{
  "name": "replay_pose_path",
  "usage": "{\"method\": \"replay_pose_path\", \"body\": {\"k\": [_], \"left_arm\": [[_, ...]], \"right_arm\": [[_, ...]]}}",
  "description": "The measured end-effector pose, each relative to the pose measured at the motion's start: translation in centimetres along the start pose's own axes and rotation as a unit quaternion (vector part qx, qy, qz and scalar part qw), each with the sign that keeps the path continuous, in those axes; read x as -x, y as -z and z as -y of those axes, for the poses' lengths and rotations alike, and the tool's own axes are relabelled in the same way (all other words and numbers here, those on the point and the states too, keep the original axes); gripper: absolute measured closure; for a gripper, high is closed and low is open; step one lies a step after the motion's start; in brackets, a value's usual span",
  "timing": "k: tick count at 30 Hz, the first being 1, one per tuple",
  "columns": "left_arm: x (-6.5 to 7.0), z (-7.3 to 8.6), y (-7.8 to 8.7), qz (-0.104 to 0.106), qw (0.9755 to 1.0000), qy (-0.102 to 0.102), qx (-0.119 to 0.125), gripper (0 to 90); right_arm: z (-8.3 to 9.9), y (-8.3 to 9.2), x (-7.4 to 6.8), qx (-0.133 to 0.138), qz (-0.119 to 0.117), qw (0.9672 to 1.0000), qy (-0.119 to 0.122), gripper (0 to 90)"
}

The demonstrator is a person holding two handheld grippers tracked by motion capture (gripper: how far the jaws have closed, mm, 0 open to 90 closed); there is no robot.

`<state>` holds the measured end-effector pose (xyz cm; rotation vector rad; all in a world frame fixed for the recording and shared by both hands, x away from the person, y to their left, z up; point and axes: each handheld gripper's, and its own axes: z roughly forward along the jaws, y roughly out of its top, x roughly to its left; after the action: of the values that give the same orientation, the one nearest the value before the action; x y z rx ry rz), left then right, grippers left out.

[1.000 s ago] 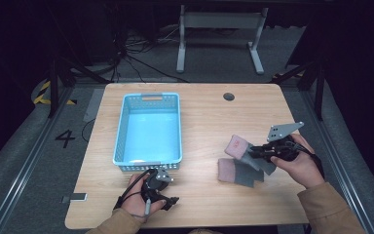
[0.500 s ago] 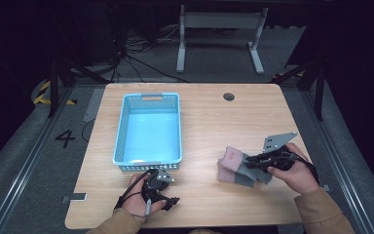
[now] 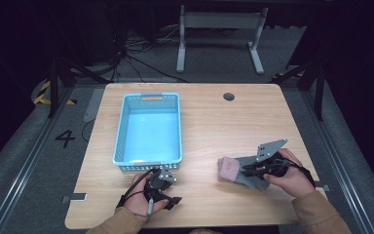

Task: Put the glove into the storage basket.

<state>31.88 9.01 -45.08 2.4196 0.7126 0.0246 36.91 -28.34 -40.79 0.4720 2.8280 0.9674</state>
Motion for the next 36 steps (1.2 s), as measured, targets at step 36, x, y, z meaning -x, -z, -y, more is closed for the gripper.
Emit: {"method": "replay_pose_path", "body": {"k": [36], "left_arm": [[2.5,-8.5,-2.4,0.043,0.9974,-0.054,0.020,59.1]], "right_arm": [[5.5,3.9,-1.5,0.002,0.089,0.9816,-0.169,52.8]]}}
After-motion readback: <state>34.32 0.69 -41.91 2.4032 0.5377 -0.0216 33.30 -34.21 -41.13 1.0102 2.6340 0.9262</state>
